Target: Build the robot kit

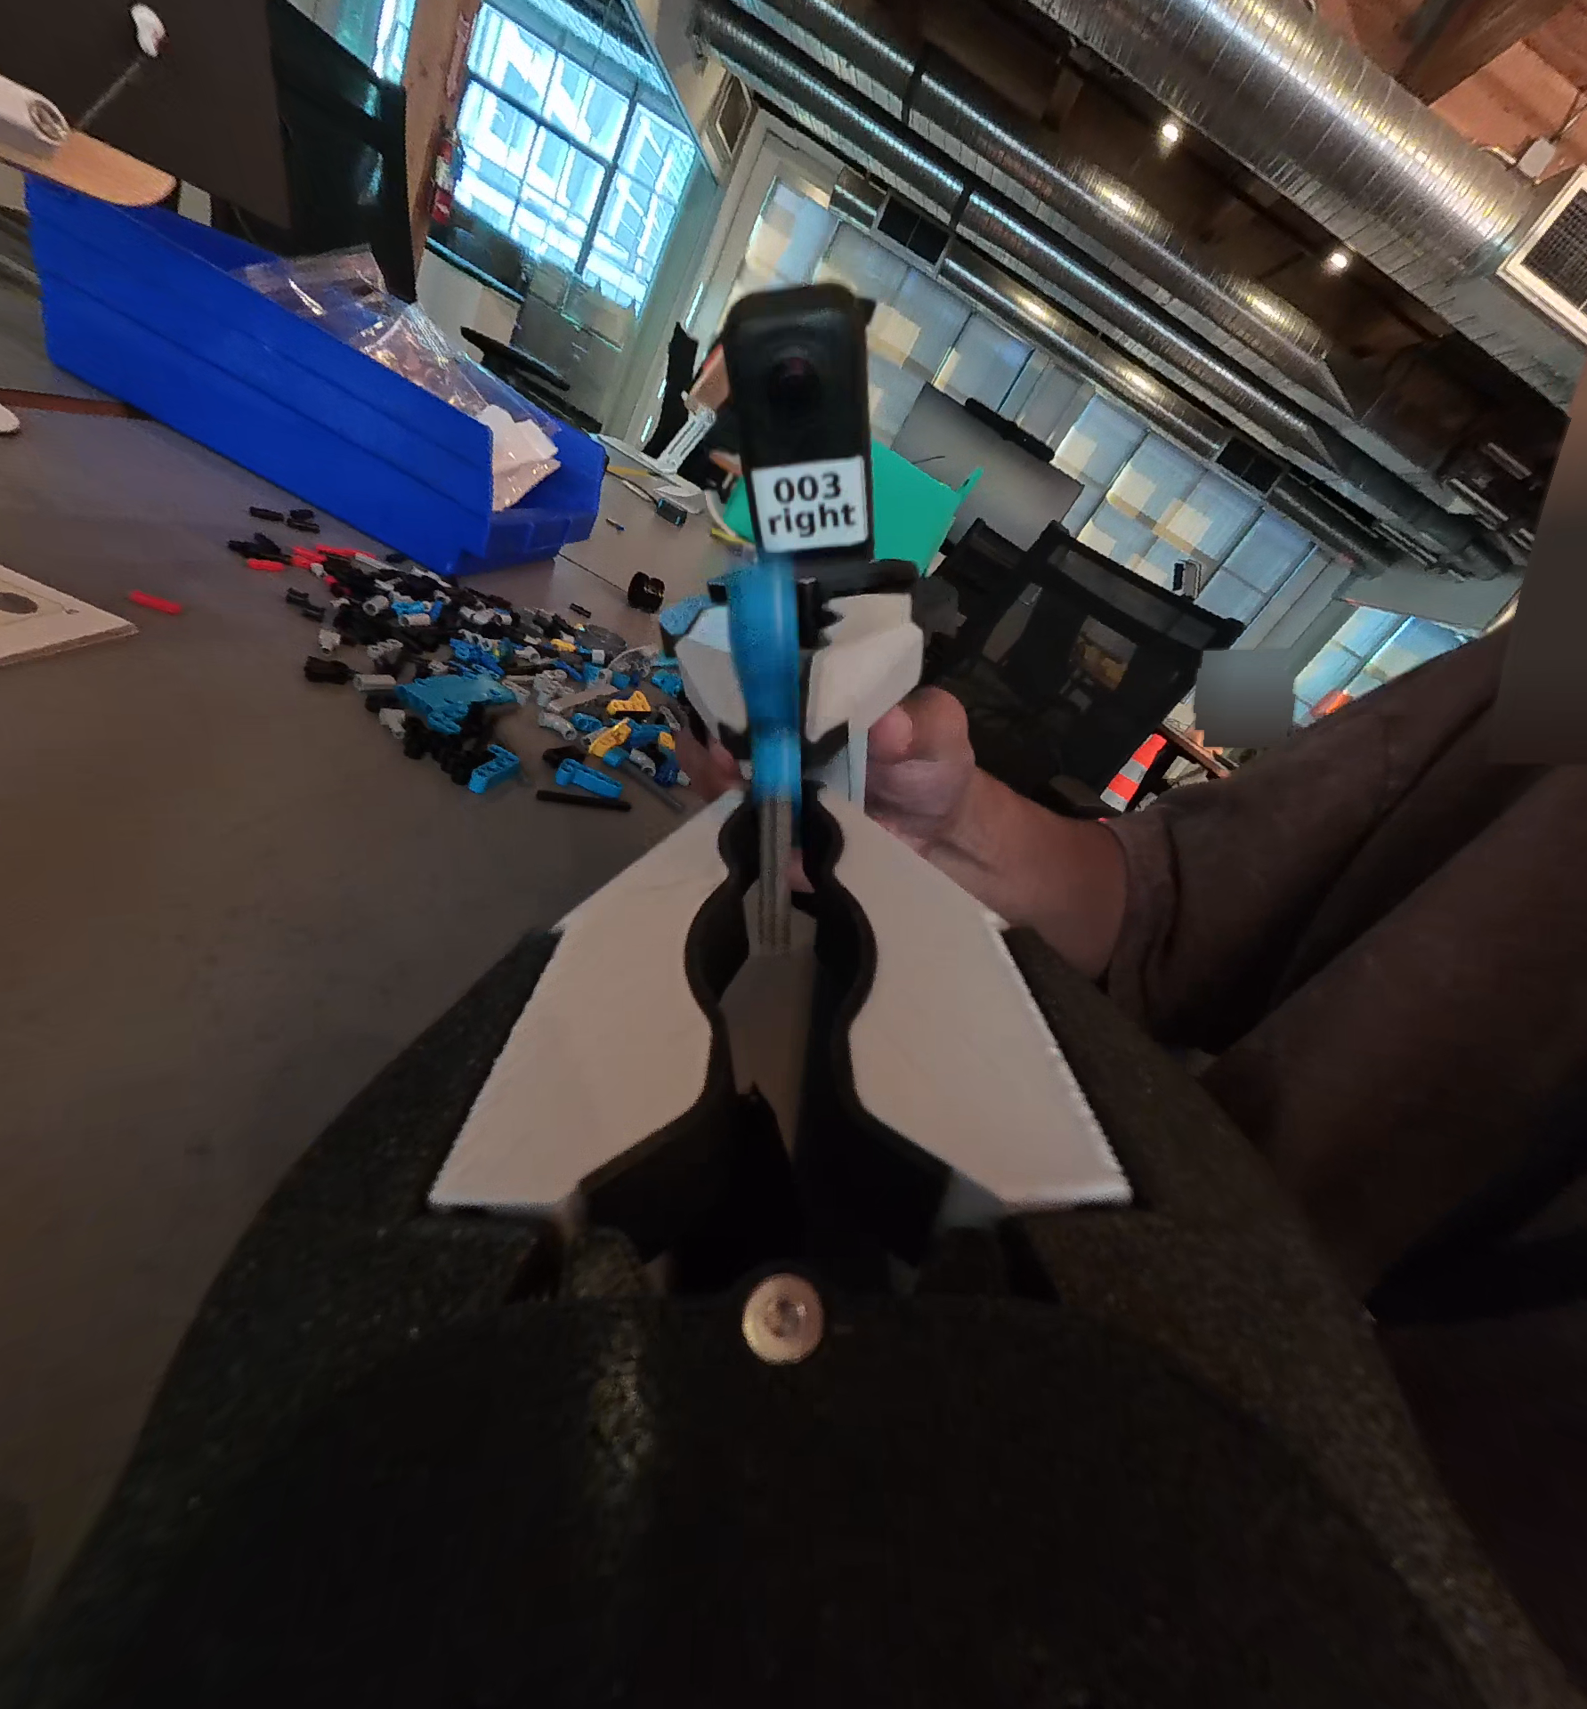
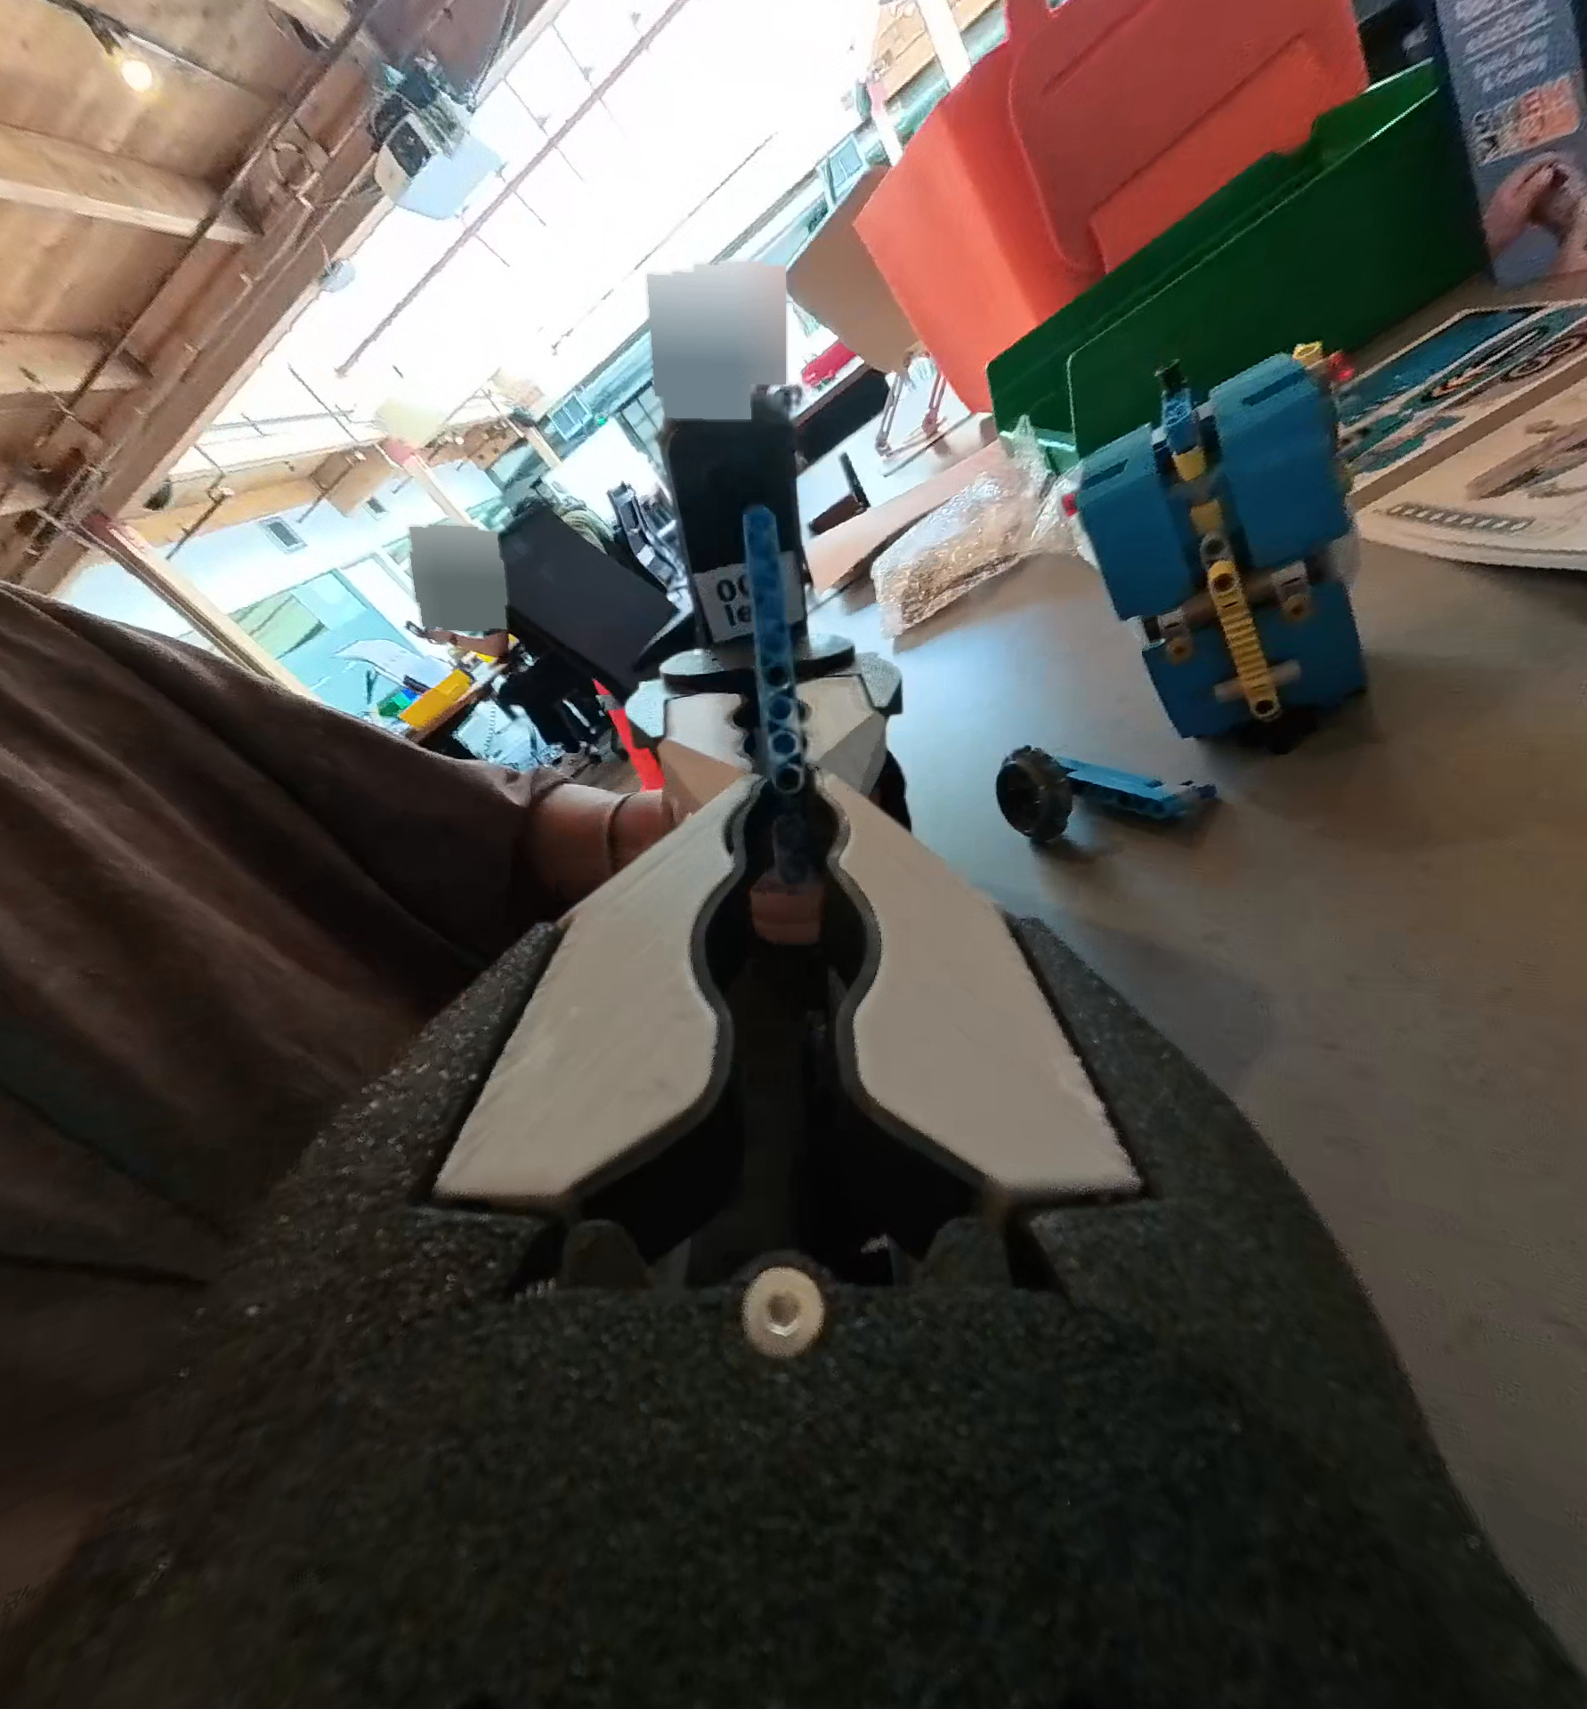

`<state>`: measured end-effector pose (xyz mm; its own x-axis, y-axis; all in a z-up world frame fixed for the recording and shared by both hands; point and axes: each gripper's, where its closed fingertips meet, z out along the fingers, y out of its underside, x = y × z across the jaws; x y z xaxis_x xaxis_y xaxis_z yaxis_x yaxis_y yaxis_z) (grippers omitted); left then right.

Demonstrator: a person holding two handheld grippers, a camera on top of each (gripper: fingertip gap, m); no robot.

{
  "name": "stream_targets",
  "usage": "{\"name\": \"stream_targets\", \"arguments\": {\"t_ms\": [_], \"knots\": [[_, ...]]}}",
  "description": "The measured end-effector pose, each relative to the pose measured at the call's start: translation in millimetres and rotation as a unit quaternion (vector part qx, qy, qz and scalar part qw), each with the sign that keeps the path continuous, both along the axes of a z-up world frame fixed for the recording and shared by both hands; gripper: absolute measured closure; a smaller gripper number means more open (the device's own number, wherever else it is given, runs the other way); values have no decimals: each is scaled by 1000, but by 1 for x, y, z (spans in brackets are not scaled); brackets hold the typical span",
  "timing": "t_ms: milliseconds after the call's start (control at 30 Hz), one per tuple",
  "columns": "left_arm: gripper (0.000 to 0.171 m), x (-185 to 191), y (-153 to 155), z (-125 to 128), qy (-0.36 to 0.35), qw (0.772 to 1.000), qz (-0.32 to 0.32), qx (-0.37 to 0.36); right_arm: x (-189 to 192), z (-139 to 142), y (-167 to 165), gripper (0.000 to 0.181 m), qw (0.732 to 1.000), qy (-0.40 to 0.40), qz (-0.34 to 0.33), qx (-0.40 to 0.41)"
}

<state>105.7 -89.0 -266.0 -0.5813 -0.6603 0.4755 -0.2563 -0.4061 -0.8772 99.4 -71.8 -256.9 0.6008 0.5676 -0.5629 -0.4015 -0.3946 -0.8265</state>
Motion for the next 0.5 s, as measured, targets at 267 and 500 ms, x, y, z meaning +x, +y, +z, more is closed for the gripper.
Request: {"name": "stream_targets", "arguments": {"t_ms": [267, 500], "knots": [[165, 8, 3, -10, 34, 999, 5, -8, 3, -13, 6, 172, 995, -100, 0, -23], [165, 12, 10, -14, 60, 997, 3, -49, 10, -18, -1, 125, 914, -392, -65, 76]]}}
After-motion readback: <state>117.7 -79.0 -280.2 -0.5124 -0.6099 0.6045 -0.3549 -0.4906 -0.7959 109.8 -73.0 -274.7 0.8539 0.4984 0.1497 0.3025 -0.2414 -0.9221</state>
